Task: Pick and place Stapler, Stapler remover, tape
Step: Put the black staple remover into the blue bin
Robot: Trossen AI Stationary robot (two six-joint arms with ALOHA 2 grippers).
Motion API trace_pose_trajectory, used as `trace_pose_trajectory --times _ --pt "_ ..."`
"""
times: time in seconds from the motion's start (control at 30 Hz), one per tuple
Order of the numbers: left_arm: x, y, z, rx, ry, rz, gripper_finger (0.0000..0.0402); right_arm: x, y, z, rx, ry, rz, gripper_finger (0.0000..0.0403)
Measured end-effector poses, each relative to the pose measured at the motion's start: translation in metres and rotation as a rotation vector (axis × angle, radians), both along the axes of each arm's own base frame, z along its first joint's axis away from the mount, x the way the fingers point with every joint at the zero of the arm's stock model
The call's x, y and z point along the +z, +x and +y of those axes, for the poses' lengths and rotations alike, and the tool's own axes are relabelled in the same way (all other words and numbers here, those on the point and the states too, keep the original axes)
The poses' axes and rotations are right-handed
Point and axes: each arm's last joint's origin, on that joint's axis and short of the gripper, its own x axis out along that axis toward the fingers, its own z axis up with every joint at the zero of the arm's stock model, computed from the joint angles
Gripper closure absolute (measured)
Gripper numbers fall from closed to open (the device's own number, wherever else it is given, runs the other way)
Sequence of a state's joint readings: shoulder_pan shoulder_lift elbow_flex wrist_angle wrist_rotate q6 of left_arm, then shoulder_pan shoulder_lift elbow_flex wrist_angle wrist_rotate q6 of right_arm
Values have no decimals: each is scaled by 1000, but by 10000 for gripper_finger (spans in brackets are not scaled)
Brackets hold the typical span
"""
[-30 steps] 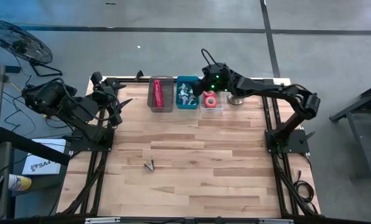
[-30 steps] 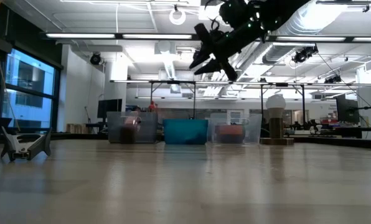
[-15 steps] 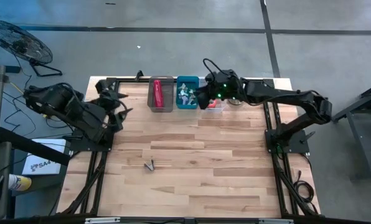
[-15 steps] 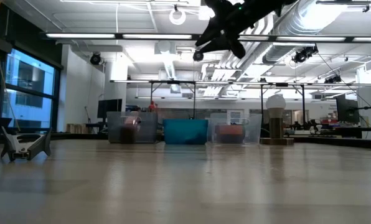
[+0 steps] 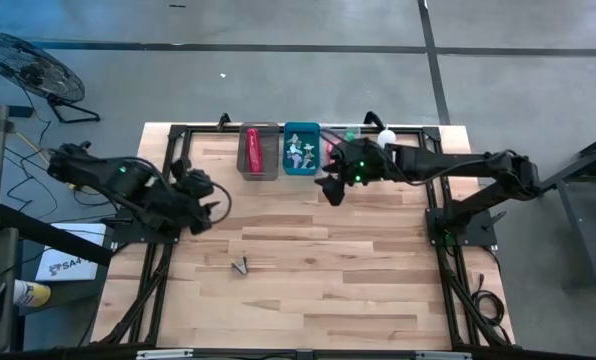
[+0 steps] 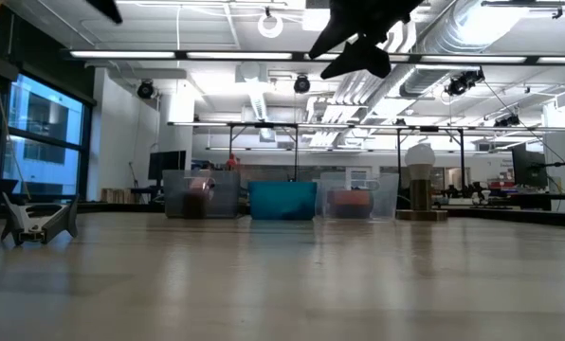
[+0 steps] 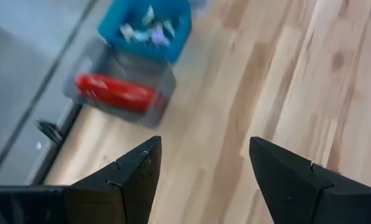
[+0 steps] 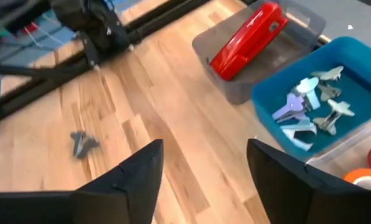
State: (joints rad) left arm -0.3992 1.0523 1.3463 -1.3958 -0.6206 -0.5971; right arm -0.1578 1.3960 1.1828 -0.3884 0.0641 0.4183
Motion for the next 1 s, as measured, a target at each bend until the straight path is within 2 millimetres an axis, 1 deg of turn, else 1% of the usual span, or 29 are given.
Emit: trace_pose_trajectory --times 0.13,0.3,0.43,0.6,0.8,1.0 --pt "-30 8 -5 18 -68 58 163 -3 -1 14 23 -11 50 168" --pt "-66 16 -12 34 -191 107 163 -8 -4 28 48 -24 116 166" --pt "-97 22 -17 16 -254 150 163 -10 -5 37 60 -30 146 166" --pt "-128 32 -23 60 -371 185 163 -11 -6 45 56 -15 155 166" --pt "-153 40 -30 161 -493 257 163 -14 -9 54 55 -13 187 166" --pt "-163 45 -33 304 -545 279 163 -17 -12 62 33 7 223 166"
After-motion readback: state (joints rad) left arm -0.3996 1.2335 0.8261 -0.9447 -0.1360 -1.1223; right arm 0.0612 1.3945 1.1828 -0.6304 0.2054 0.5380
